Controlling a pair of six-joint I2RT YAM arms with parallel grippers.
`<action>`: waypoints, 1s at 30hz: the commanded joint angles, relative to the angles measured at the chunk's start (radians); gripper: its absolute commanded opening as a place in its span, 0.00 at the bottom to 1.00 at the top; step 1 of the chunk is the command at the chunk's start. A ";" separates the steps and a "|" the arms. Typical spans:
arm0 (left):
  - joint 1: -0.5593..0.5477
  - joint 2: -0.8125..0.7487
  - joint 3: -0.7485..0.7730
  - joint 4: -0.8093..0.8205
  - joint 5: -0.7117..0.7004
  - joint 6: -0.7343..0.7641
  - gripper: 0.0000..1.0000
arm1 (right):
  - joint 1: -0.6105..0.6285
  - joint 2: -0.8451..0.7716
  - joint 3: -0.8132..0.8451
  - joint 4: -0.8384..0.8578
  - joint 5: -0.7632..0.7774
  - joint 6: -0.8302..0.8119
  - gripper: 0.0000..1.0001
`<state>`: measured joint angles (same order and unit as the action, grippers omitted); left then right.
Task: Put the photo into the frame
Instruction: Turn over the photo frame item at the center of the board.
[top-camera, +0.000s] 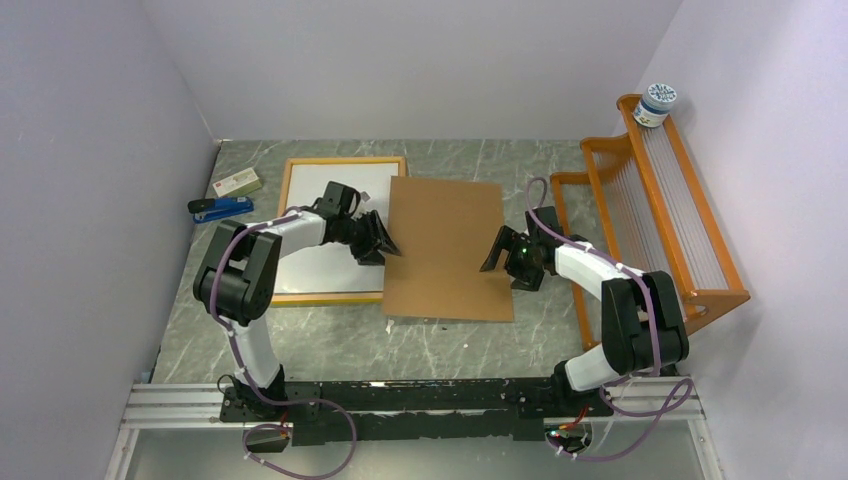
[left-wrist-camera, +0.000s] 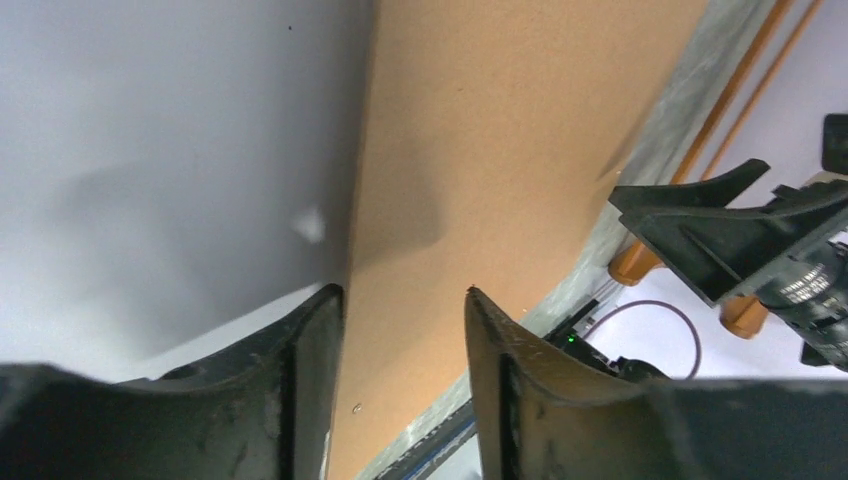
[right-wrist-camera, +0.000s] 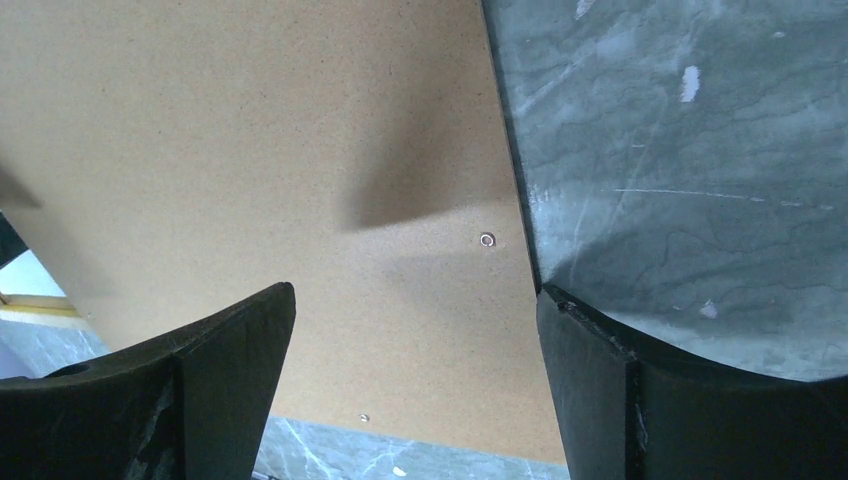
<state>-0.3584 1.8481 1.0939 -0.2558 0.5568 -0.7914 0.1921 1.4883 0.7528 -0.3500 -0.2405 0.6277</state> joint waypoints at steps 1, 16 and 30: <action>-0.028 -0.070 0.015 0.169 0.255 -0.106 0.46 | 0.011 0.028 -0.032 0.006 -0.035 0.026 0.93; -0.027 -0.078 0.036 0.288 0.408 -0.140 0.42 | 0.011 0.038 -0.014 0.020 -0.097 0.001 0.93; 0.002 -0.072 0.139 0.063 0.351 0.004 0.03 | 0.012 -0.009 0.029 -0.025 -0.035 -0.007 0.94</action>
<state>-0.3668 1.7832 1.1610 -0.1524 0.8764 -0.8387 0.1917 1.5017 0.7528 -0.3229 -0.3157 0.6300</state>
